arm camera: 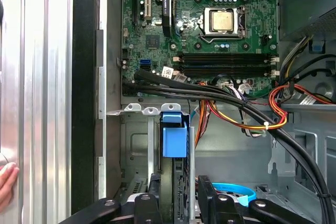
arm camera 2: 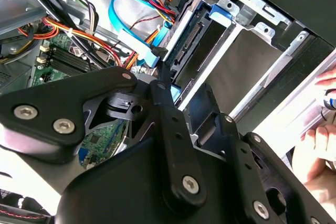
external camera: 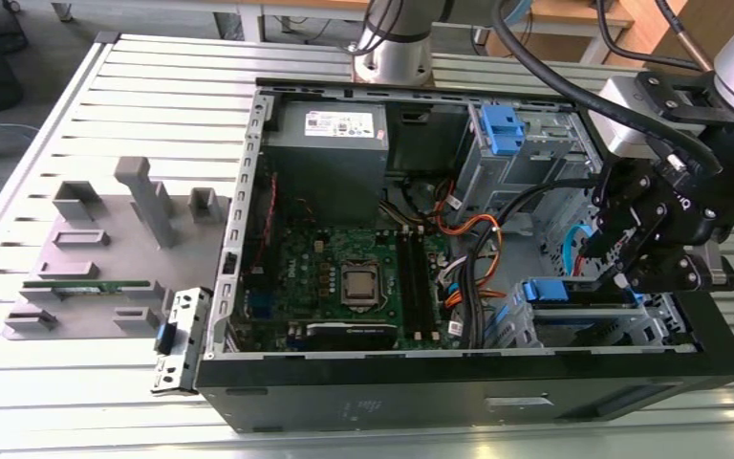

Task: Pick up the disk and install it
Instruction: 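Insert the first disk wire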

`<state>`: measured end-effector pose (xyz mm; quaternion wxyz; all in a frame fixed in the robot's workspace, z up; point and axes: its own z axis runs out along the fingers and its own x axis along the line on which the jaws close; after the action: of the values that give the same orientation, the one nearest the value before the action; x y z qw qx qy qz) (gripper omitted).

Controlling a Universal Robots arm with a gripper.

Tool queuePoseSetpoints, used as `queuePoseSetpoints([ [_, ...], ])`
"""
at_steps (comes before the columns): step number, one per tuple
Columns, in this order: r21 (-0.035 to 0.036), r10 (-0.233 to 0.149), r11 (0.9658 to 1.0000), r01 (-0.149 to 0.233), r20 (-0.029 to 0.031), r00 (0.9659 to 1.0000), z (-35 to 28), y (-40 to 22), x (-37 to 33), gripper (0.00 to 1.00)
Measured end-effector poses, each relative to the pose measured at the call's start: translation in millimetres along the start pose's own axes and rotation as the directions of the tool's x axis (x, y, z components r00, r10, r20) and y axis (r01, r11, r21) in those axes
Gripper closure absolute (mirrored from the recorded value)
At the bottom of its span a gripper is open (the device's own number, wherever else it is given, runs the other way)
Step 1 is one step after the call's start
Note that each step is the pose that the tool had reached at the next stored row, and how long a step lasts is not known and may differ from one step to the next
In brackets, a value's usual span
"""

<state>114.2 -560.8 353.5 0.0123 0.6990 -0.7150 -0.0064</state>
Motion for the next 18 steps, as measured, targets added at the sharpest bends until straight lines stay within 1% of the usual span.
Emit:
queuePoseSetpoints([
  [4, 0.0000, 0.000, 1.0000, 0.000, 0.0005, 1.0000, -0.8, 0.0, 0.0, 0.58],
  [9, -0.0012, 0.000, 1.0000, 0.000, 0.0007, 1.0000, -8.0, 0.3, 0.1, 0.58],
  [12, -0.0015, 0.000, 1.0000, 0.000, 0.0010, 1.0000, -10.9, 0.3, 0.1, 0.58],
  [18, -0.0017, 0.000, 1.0000, 0.000, 0.0010, 1.0000, -13.3, 0.4, 0.1, 0.58],
])
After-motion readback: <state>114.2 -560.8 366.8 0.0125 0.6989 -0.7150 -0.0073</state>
